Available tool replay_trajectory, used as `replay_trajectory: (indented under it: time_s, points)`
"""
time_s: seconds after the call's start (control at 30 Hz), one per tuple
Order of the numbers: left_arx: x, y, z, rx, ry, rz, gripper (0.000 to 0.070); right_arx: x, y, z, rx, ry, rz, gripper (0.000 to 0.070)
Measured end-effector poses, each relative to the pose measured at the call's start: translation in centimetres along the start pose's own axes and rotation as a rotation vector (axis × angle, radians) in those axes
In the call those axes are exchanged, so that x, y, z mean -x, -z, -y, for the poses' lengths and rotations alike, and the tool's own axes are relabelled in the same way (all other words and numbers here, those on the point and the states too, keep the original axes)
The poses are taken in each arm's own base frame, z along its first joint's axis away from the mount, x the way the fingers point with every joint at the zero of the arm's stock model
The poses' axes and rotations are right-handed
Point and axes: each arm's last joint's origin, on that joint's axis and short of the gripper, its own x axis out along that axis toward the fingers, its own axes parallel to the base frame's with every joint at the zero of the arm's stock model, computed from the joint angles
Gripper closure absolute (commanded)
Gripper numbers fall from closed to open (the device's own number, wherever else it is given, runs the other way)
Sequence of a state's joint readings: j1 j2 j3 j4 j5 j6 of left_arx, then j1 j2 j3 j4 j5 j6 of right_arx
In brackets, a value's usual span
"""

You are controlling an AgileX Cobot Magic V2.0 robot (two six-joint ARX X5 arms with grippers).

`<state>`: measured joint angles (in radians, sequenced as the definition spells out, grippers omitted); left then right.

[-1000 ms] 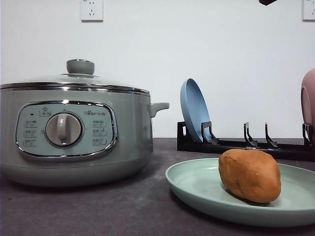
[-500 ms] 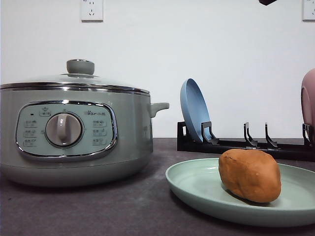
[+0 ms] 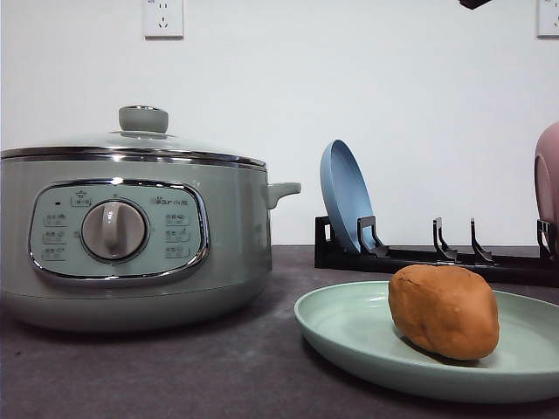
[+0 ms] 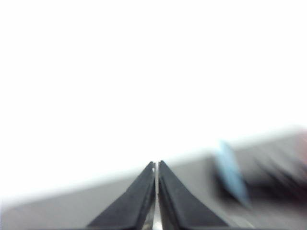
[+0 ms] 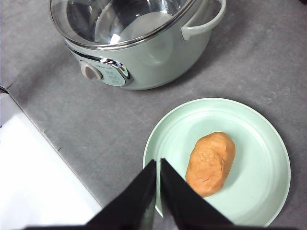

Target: Transfer potato from steamer to green plate

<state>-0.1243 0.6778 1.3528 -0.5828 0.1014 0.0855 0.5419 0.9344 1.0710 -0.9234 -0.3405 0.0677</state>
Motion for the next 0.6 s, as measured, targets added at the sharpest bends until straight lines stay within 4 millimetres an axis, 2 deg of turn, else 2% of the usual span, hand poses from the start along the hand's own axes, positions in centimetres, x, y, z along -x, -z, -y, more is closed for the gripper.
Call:
replay_trajectory:
  time_s: [0.07,0.17,0.43,0.6]
  points:
    - [0.5,1.3,-0.2,-0.013,-0.097,0.059,0.07,0.0,0.0,0.0,0.0,0.0,0.0,0.07]
    - [0.6,4.4,-0.4,-0.023,-0.191,0.094,0.07,0.0,0.0,0.0,0.0,0.0,0.0,0.07]
    - [1.1,13.7,0.0,-0.026,-0.252,0.038,0.07,0.0,0.0,0.0,0.0,0.0,0.0,0.07]
    - [1.0,18.4,0.3,-0.012,-0.255,-0.036,0.07,0.0,0.0,0.0,0.0,0.0,0.0,0.07]
